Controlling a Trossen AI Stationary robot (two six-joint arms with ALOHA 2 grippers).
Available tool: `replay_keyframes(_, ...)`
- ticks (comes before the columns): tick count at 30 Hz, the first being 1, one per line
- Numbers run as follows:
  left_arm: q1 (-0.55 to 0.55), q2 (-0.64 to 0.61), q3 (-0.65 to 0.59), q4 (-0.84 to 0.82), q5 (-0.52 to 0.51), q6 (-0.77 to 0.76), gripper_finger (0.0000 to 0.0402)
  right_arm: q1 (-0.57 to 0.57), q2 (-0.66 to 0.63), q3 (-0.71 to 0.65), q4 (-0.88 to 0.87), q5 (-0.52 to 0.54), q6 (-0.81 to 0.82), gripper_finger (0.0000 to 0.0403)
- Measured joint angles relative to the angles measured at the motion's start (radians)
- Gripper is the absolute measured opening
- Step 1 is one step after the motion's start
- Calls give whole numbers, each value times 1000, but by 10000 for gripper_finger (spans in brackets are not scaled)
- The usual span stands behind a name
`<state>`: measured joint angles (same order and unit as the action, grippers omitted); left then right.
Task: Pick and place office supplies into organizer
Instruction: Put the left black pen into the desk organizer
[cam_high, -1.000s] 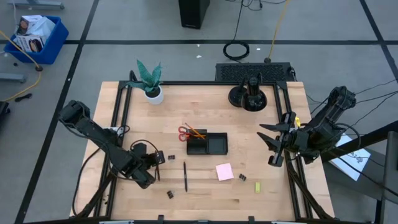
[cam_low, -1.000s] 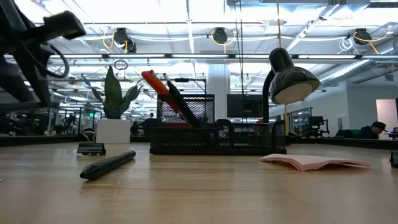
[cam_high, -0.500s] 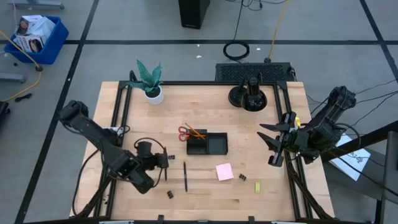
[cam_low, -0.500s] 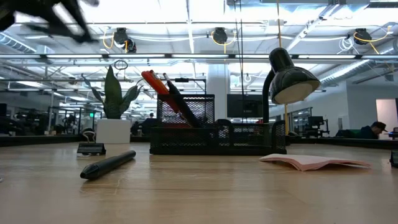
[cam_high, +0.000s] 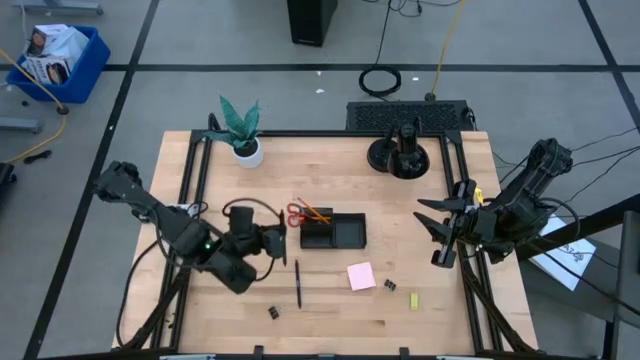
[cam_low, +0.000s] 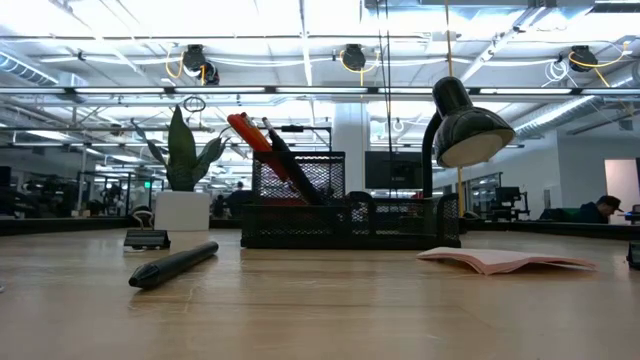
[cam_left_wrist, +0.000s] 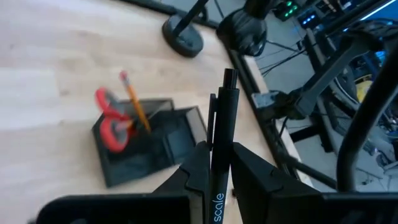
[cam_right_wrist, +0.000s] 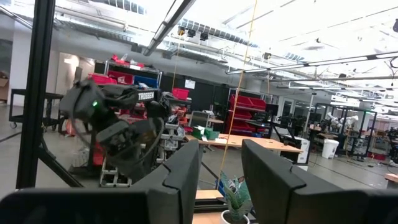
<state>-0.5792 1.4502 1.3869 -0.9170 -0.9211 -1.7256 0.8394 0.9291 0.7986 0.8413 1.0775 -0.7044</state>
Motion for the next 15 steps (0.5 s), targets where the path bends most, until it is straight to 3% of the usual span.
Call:
replay_keyframes(6, 60, 0, 63, 92, 0, 218, 51, 0, 0, 0, 0, 0, -15, 116)
replay_keyframes(15, 104, 0, 79, 362, 2, 589, 52, 0, 0, 0, 0, 0, -23, 116)
